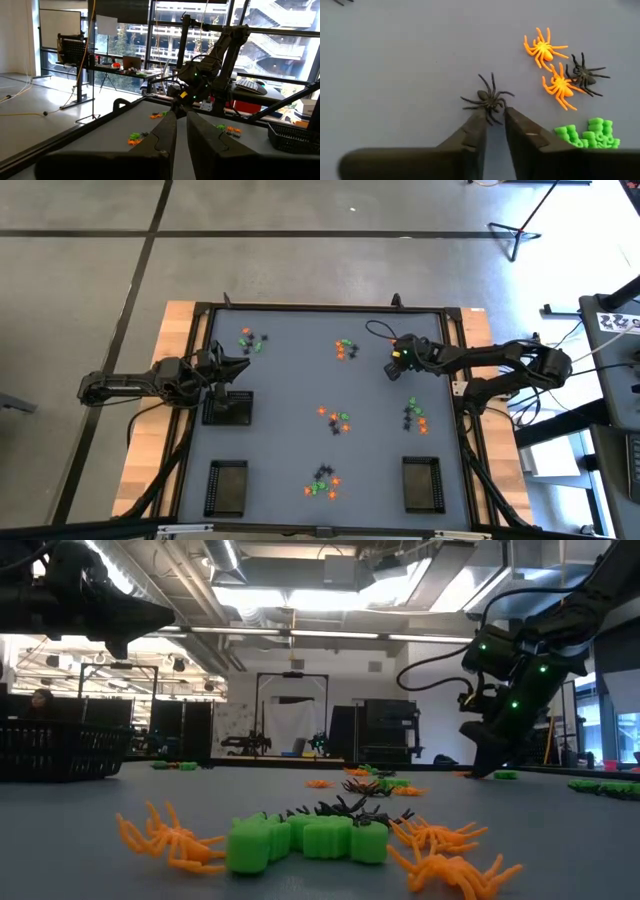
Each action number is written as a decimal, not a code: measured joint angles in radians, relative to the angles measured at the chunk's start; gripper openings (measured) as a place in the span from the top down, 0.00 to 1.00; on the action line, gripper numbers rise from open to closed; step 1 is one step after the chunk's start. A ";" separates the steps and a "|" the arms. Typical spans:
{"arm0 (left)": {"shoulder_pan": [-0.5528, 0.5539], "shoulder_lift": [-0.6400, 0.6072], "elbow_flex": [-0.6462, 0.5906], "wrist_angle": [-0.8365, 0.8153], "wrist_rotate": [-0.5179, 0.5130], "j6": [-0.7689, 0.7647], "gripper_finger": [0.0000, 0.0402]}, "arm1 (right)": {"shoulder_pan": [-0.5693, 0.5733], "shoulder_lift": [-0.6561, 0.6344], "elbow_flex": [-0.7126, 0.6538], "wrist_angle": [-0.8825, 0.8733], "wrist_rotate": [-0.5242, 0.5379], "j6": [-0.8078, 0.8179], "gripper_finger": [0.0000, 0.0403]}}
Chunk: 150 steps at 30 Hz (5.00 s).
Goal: Sort Halloween decoration
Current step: Put the black spider toy into the bottom right black bin, then adjust the bottom right black bin
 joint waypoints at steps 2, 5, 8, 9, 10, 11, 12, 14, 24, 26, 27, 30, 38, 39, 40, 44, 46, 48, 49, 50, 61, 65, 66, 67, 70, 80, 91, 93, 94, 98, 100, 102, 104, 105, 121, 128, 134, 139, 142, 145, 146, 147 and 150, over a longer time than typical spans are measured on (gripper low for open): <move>0.000 0.000 0.000 0.000 0.000 0.000 0.90 | 0.000 -0.002 0.000 0.000 -0.001 0.000 0.93; 0.000 0.000 0.000 0.000 0.000 0.000 0.90 | 0.000 -0.007 0.004 -0.007 0.001 -0.017 0.98; 0.000 0.000 0.000 0.000 0.000 0.000 0.90 | -0.001 -0.026 0.016 -0.031 -0.004 -0.023 0.98; 0.000 0.000 0.000 0.000 0.000 0.000 0.90 | -0.001 -0.037 0.022 -0.035 -0.010 -0.026 0.99; 0.000 0.000 0.000 0.000 0.000 0.000 0.90 | -0.001 -0.051 0.028 -0.041 -0.023 -0.027 0.99; 0.000 0.000 0.000 0.000 0.000 0.000 0.90 | -0.001 -0.065 0.034 -0.051 -0.038 -0.029 0.99; 0.000 0.000 0.000 0.000 0.000 0.000 0.90 | -0.001 -0.080 0.041 -0.068 -0.055 -0.028 0.99; 0.000 0.000 0.000 0.000 0.000 0.000 0.90 | 0.000 -0.121 0.058 -0.111 -0.101 -0.028 0.99; 0.000 0.000 0.000 0.000 0.000 0.000 0.90 | 0.220 -0.378 0.182 -0.428 -0.228 0.038 1.00; 0.000 0.000 0.000 0.000 0.000 0.000 0.90 | 0.312 -0.421 0.217 -0.483 -0.228 0.085 1.00; 0.000 0.000 0.000 0.000 0.000 0.000 0.90 | 0.362 -0.438 0.233 -0.500 -0.228 0.107 1.00; 0.000 0.000 0.000 0.000 0.000 0.000 0.90 | 0.538 -0.467 0.268 -0.522 -0.228 0.143 1.00; 0.000 0.000 0.000 0.000 0.000 0.000 0.90 | 0.962 -0.427 0.299 -0.543 -0.057 0.408 1.00; 0.000 0.000 0.000 0.000 0.000 0.000 0.90 | 0.998 -0.416 0.299 -0.553 -0.043 0.459 1.00; 0.000 0.000 0.000 0.000 0.000 0.000 0.90 | 1.034 -0.404 0.299 -0.566 -0.037 0.514 1.00; 0.000 0.000 0.000 0.000 0.000 0.000 0.90 | 1.152 -0.348 0.299 -0.596 -0.038 0.696 1.00; 0.000 0.000 0.000 0.000 0.000 0.000 0.90 | 1.202 -0.310 0.299 -0.594 -0.067 0.766 1.00; 0.000 0.000 0.000 0.000 0.000 0.000 0.90 | 1.245 -0.266 0.299 -0.583 -0.096 0.822 1.00; 0.000 0.000 0.000 0.000 0.000 0.000 0.90 | 1.266 -0.245 0.299 -0.578 -0.116 0.850 1.00; 0.000 0.000 0.000 0.000 0.000 0.000 0.90 | 1.286 -0.222 0.299 -0.569 -0.138 0.877 1.00; 0.000 0.000 0.000 0.000 0.000 0.000 0.90 | 1.454 -0.081 0.320 -0.501 -0.201 1.084 0.99; 0.000 0.000 0.000 0.000 0.000 0.000 0.90 | 1.477 -0.064 0.320 -0.500 -0.192 1.103 0.93; 0.000 0.000 0.000 0.000 0.000 0.000 0.90 | 1.482 -0.060 0.320 -0.498 -0.191 1.104 0.90; 0.000 0.000 0.000 0.000 0.000 0.000 0.90 | 1.483 -0.057 0.320 -0.493 -0.189 1.104 0.87; 0.000 0.000 0.000 0.000 0.000 0.000 0.90 | 1.486 -0.053 0.321 -0.479 -0.171 1.104 0.78; 0.000 0.000 0.000 0.000 0.000 0.000 0.90 | 1.408 -0.052 0.321 -0.485 -0.129 1.001 0.64; 0.000 0.000 0.000 0.000 0.000 0.000 0.90 | 1.133 -0.052 0.321 -0.444 -0.195 0.611 0.64; 0.000 0.000 0.000 0.000 0.000 0.000 0.90 | 1.083 -0.052 0.321 -0.434 -0.222 0.549 0.64; 0.000 0.000 0.000 0.000 0.000 0.000 0.90 | 1.061 -0.052 0.321 -0.435 -0.238 0.525 0.64; 0.000 0.000 0.000 0.000 0.000 0.000 0.90 | 1.002 -0.053 0.321 -0.441 -0.282 0.462 0.64; 0.000 0.000 0.000 0.000 0.000 0.000 0.90 | 0.981 -0.052 0.321 -0.441 -0.297 0.444 0.64; 0.000 0.000 0.000 0.000 0.000 0.000 0.90 | 0.966 -0.053 0.321 -0.446 -0.327 0.440 0.64; 0.000 0.000 0.000 0.000 0.000 0.000 0.90 | 0.959 -0.053 0.321 -0.464 -0.347 0.442 0.64; 0.000 0.000 0.000 0.000 0.000 0.000 0.90 | 0.960 -0.053 0.321 -0.479 -0.359 0.444 0.64; 0.000 0.000 0.000 0.000 0.000 0.000 0.90 | 1.124 -0.067 0.583 -0.828 -0.197 0.559 0.64; 0.000 0.000 0.000 0.000 0.000 0.000 0.90 | 1.139 -0.068 0.657 -1.048 0.123 0.545 0.64; 0.000 0.000 0.000 0.000 0.000 0.000 0.90 | 1.056 -0.067 0.522 -0.985 0.083 0.517 0.64; 0.000 0.000 0.000 0.000 0.000 0.000 0.90 | 1.018 -0.064 0.375 -0.715 -0.038 0.425 0.64; 0.000 0.000 0.000 0.000 0.000 0.000 0.90 | 1.005 -0.064 0.335 -0.647 -0.105 0.418 0.64; 0.000 0.000 0.000 0.000 0.000 0.000 0.90 | 1.007 -0.065 0.333 -0.641 -0.152 0.417 0.64; 0.000 0.000 0.000 0.000 0.000 0.000 0.90 | 1.007 -0.065 0.333 -0.637 -0.176 0.417 0.64; 0.000 0.000 0.000 0.000 0.000 0.000 0.90 | 1.007 -0.065 0.333 -0.636 -0.210 0.417 0.64; 0.000 0.000 0.000 0.000 0.000 0.000 0.90 | 1.008 -0.065 0.333 -0.623 -0.292 0.418 0.64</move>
